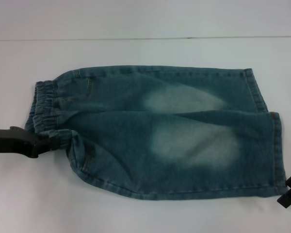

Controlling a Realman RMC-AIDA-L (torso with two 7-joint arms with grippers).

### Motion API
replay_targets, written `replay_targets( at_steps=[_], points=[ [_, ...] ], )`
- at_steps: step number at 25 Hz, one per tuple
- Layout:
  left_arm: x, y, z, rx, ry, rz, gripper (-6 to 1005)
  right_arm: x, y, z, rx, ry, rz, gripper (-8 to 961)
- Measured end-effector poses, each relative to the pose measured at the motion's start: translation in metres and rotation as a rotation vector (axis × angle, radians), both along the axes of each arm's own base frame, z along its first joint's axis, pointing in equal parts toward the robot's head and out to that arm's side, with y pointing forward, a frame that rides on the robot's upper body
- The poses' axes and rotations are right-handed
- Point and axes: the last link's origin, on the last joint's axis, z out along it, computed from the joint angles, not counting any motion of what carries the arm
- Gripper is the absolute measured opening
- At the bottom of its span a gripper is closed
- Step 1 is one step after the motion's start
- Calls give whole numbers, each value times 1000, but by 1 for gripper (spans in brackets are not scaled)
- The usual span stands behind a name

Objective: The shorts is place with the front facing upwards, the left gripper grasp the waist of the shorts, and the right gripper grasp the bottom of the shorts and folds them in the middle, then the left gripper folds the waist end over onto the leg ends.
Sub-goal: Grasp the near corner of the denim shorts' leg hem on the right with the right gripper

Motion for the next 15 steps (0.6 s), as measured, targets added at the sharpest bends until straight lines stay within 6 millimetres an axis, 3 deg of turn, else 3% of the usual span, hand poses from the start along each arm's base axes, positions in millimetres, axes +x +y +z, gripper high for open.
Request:
replay_targets(
  at_steps=[15],
  points=[
    [0, -2, -4, -3, -5, 4, 30, 0, 6, -3, 32, 9, 13, 751]
  ],
)
